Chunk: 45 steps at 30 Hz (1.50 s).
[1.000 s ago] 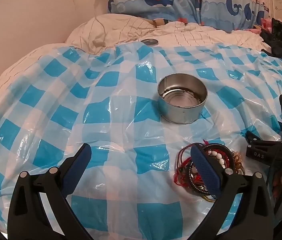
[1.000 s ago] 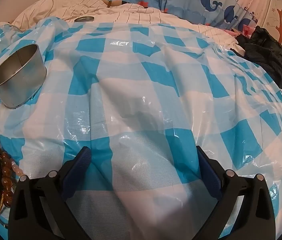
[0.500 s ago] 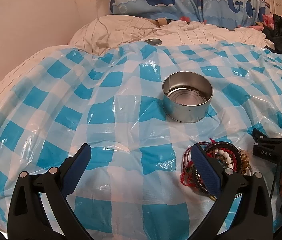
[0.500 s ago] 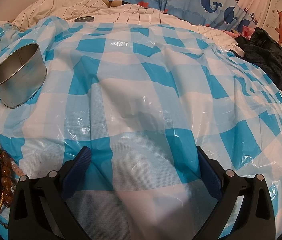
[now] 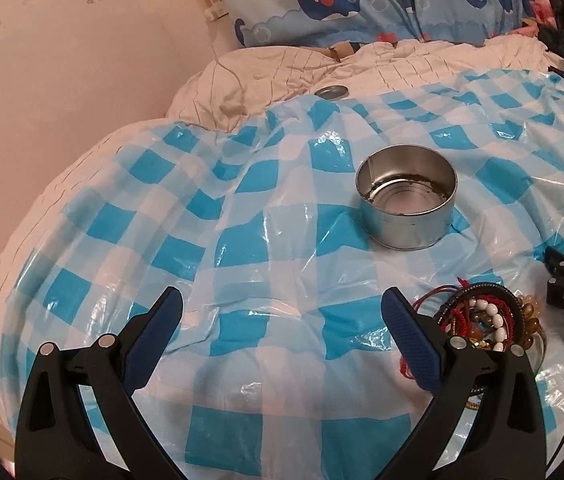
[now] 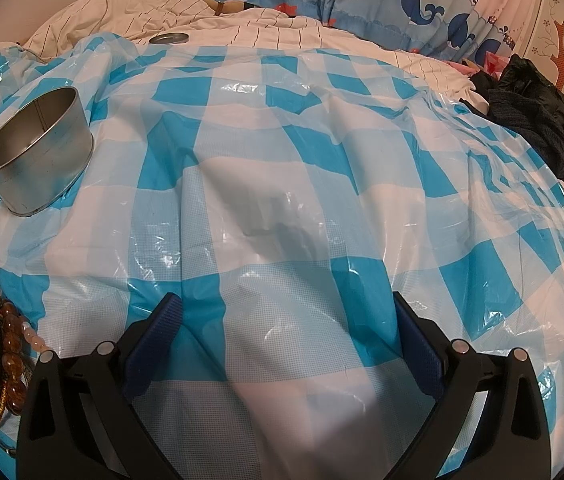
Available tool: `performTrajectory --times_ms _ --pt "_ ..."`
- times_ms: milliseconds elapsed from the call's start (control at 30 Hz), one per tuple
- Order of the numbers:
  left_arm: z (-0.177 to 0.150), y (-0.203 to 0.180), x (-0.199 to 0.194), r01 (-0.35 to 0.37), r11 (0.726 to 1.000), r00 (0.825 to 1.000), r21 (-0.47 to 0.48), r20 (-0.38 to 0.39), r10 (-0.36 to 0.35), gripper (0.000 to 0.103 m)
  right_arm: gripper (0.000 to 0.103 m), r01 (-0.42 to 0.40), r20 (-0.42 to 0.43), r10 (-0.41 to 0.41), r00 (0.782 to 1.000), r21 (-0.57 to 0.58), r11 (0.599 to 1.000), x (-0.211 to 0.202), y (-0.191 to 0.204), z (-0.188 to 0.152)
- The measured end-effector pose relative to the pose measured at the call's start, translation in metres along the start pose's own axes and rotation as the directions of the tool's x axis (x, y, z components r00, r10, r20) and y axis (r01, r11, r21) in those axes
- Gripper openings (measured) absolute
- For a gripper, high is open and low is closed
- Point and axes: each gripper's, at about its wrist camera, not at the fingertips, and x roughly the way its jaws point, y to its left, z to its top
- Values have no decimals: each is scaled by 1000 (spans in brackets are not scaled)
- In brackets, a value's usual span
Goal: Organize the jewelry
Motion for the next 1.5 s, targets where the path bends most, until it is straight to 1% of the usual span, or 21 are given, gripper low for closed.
performTrajectory --times_ms 100,300,467,1133,1233,1267,1367,1400,1467,1500 --pt "1 2 -1 21 1000 1000 -7 -3 -21 96 96 1 0 -1 1000 0 1000 0 0 0" --pt "-1 4 0 107 993 993 -49 -43 -109 96 96 1 1 -1 1000 -1 1000 0 0 0" --pt "-4 -1 5 131 990 988 -60 -72 -136 96 96 2 1 -2 1000 -1 1000 0 1 0" --pt "-7 -4 11 140 988 984 -70 -103 -146 96 96 3 4 -3 1000 -3 1000 -5 -1 2" --pt "-6 -5 12 146 987 983 -68 -106 -153 96 96 -39 8 39 999 5 999 -12 -2 3" --pt "-6 -5 12 149 986 982 -69 -108 -156 96 96 -62 15 62 998 7 998 -17 -3 4" --pt "-6 -6 11 158 985 980 -74 -109 -166 96 96 -95 56 94 994 7 995 -32 -4 6" --pt "-6 -6 12 160 984 980 -74 -111 -168 96 96 -119 85 118 989 7 993 -41 -6 8" --pt "-6 -6 13 164 984 978 -75 -117 -172 96 96 -161 116 160 980 3 987 -51 -7 10" --pt "-6 -6 14 167 983 977 -76 -121 -175 96 96 -213 136 213 968 -10 977 -59 -6 10"
